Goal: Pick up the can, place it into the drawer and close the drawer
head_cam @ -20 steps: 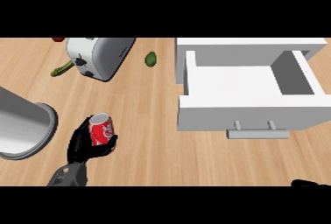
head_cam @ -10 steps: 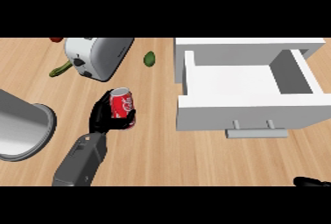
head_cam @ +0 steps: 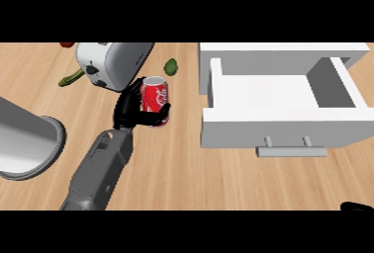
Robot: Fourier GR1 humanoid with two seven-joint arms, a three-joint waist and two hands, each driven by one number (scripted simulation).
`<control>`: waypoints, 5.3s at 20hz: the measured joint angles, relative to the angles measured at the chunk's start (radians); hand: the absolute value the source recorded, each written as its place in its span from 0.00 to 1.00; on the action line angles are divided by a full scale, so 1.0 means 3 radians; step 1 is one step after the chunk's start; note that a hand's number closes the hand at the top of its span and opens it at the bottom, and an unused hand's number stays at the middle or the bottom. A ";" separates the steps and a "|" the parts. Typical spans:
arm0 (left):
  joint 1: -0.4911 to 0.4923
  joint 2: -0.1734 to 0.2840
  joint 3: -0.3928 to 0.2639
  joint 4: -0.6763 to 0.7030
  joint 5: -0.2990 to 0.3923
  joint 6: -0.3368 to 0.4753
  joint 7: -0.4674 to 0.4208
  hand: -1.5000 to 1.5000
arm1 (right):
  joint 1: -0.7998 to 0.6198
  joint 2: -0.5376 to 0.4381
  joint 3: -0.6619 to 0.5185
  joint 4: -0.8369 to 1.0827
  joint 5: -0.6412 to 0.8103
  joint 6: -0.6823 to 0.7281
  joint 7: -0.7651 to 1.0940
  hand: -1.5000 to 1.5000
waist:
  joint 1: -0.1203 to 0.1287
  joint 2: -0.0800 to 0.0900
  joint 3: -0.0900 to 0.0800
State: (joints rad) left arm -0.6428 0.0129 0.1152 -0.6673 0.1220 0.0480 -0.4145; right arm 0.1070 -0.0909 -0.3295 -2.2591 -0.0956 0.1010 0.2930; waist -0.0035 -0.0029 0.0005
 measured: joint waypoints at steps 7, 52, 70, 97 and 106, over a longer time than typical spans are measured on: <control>-0.0352 -0.0030 -0.0297 -0.0623 0.0088 0.0268 0.0791 1.00 | -0.0040 -0.0007 0.0017 0.0007 0.0044 -0.0014 0.0022 0.00 | 0.0003 -0.0003 0.0000; -0.3187 -0.0043 -0.1386 0.1002 0.1079 0.1805 0.1787 0.00 | -0.0495 -0.0155 0.0103 0.0151 0.0051 -0.0060 0.0187 0.00 | -0.0305 0.0084 0.0009; -0.3217 -0.0043 -0.1432 0.1113 0.1551 0.2022 0.1481 0.00 | -0.0962 -0.0634 0.0538 0.0448 0.1055 0.0097 -0.0181 0.00 | -0.0283 0.0116 0.0007; -0.3232 0.0171 -0.1339 0.1133 0.1529 0.1822 0.1477 0.00 | -0.2270 -0.0436 0.1486 0.3577 0.3447 -0.1143 -0.1060 0.00 | 0.0091 0.0047 0.0002; -0.2997 0.0399 -0.1352 0.0859 0.1436 0.1750 0.1636 0.00 | -0.2896 -0.0265 0.1256 0.4745 0.3779 -0.1965 -0.1112 0.00 | 0.0169 0.0036 0.0001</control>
State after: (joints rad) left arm -1.5420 0.1327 -0.2904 -0.4097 0.5529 0.5731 0.0764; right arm -0.7617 -0.1704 0.0474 -0.8356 1.0382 -0.4886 -0.0407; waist 0.0470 0.0080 0.0008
